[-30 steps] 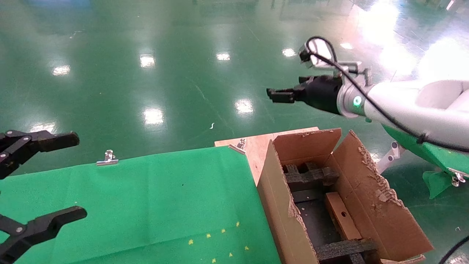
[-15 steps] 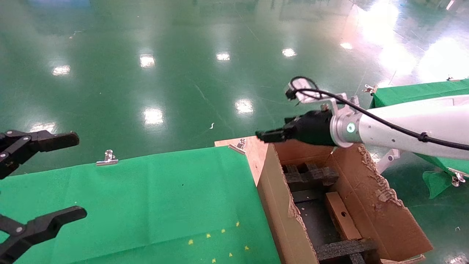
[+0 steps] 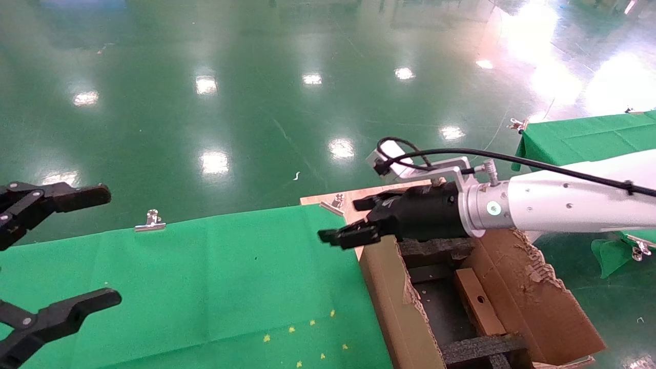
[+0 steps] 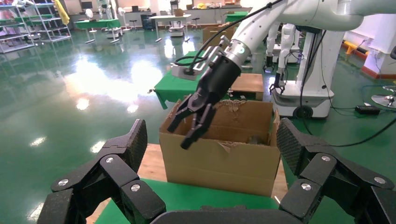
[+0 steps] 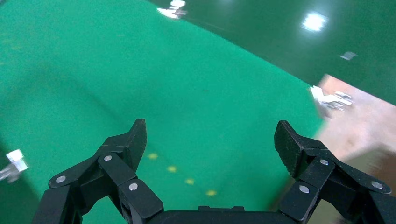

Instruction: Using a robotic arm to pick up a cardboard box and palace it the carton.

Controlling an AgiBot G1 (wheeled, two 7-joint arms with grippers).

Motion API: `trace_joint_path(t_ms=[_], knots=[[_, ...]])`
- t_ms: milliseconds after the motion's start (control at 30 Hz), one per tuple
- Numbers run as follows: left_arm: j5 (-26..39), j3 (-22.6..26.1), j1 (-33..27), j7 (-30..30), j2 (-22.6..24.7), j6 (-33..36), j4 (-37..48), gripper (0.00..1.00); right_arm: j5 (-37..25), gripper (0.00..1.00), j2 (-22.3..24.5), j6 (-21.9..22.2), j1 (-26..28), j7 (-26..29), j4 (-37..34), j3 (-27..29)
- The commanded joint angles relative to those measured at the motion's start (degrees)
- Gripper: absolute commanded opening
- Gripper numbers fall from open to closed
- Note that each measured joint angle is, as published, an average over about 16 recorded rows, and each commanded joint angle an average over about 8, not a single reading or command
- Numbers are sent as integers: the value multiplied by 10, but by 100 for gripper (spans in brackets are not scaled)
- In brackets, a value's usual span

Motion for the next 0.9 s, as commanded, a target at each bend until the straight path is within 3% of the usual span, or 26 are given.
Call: trace_joint_path(t_ms=[33, 700, 900], knots=[[0, 0, 0, 0, 0, 0, 0, 100, 27, 100, -1, -22, -16, -37, -2, 28], [0, 0, 0, 0, 0, 0, 0, 100, 300, 100, -10, -238, -174, -408, -19, 303], [0, 0, 0, 0, 0, 0, 0, 100, 347, 100, -11, -274, -201, -471, -22, 350]])
